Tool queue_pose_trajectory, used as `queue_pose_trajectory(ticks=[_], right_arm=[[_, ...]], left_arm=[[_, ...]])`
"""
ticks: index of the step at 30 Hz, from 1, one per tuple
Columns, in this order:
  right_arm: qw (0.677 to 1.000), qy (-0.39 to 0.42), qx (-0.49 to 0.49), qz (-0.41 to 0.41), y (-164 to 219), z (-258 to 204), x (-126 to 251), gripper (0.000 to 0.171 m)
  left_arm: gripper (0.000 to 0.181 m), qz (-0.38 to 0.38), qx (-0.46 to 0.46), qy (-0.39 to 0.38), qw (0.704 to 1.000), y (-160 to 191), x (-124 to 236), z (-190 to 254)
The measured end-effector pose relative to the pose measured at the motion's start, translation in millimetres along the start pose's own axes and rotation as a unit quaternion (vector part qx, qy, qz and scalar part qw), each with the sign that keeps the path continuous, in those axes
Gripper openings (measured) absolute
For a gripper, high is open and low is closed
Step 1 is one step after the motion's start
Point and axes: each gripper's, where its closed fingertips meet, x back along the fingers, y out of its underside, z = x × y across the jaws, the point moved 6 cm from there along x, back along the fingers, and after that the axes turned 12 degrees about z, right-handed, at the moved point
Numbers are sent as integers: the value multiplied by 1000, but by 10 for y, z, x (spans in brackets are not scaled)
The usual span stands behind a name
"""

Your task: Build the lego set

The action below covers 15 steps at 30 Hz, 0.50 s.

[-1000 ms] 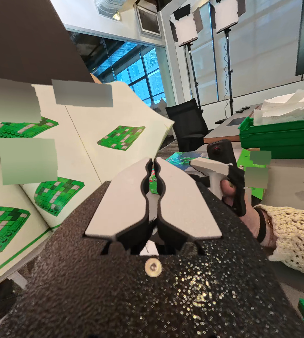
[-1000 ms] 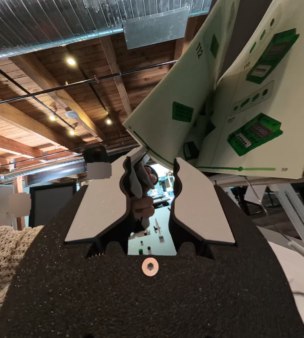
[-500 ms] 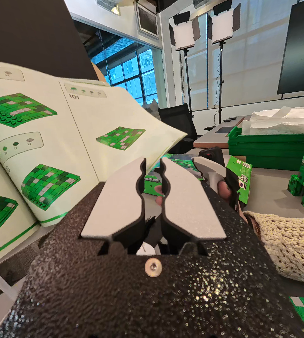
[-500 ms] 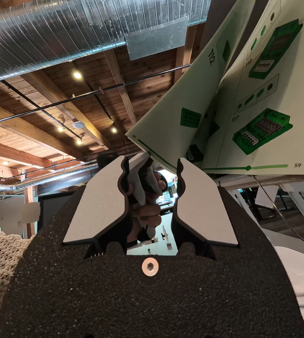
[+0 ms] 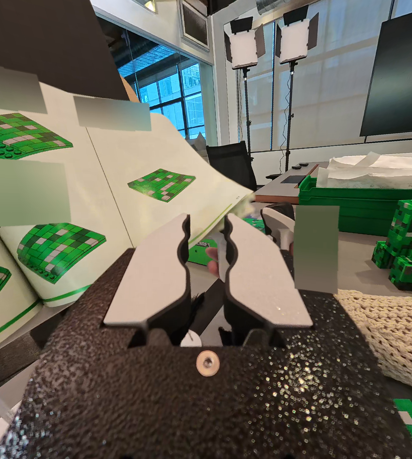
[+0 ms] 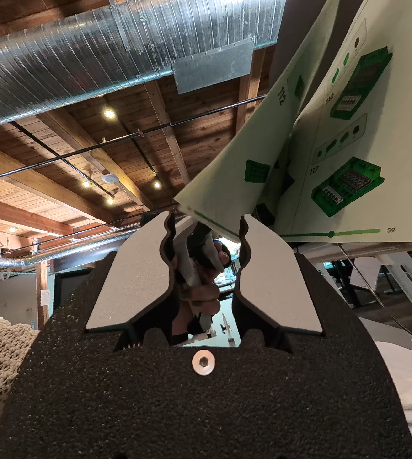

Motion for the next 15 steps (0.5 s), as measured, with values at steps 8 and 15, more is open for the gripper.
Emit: queue_pose_trajectory(ticks=[8, 15], right_arm=[[1000, 1, -6, 0, 16, 12, 9, 49], [1000, 4, -3, -3, 11, 23, 21, 48]], left_arm=[[19, -4, -10, -6, 1000, -27, 2, -18], [14, -1, -2, -5, 1000, -27, 2, -29]])
